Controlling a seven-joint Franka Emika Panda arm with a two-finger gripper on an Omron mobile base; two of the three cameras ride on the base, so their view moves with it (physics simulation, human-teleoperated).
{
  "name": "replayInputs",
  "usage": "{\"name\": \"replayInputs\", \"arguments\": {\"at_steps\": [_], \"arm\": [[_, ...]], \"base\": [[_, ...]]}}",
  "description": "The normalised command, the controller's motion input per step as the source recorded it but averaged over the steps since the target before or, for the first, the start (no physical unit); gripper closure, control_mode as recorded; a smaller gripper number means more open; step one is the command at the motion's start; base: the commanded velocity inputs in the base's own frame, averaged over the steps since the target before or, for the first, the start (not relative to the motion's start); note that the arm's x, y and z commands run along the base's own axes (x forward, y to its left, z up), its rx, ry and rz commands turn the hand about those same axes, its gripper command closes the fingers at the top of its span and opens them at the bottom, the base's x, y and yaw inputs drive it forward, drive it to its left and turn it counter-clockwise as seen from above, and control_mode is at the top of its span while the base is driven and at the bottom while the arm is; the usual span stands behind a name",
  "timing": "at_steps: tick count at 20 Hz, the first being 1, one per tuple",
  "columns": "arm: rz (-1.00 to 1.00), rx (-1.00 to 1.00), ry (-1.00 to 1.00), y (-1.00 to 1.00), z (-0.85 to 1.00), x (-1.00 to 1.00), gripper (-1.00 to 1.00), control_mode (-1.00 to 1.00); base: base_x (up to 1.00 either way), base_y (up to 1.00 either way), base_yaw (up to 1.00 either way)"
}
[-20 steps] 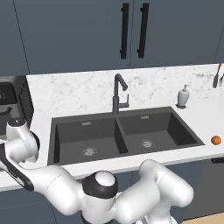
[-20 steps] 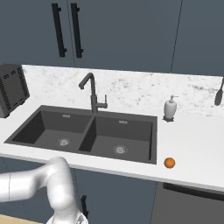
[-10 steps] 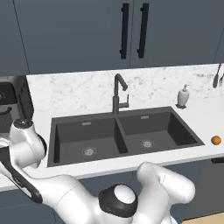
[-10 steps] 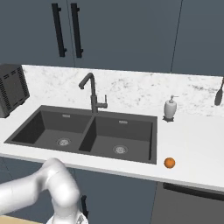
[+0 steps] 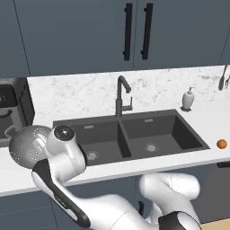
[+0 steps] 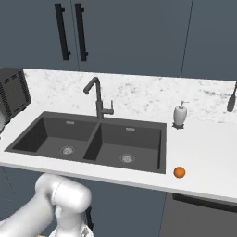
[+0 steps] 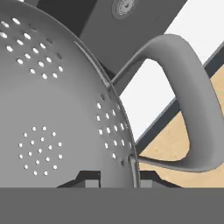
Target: Put the colander in the sink, put the tangerine in the colander, and turn on the sink faucet and pour water over the colander.
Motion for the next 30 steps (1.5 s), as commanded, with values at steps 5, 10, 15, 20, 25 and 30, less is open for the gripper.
{"name": "replayInputs", "arguments": {"at_steps": [5, 10, 15, 20, 25, 30], "arm": [[-0.63, 0.05, 0.13, -1.0, 0.43, -0.02, 1.0, -1.0], [-0.73, 0.08, 0.26, -0.94, 0.44, 0.1, 1.0, -1.0], [-0.47, 0.25, 0.29, -0.52, 0.18, 0.19, 1.0, -1.0], [-0.31, 0.14, 0.1, -0.01, -0.05, 0.58, 1.0, -1.0], [-0.34, 0.06, 0.0, 0.26, -0.22, 0.61, 1.0, -1.0], [-0.32, 0.05, 0.14, 0.3, -0.07, 0.43, 1.0, -1.0]], "base": [[0.0, 0.0, 0.0], [0.0, 0.0, 0.0], [0.0, 0.0, 0.0], [0.0, 0.0, 0.0], [0.0, 0.0, 0.0], [0.0, 0.0, 0.0]]}}
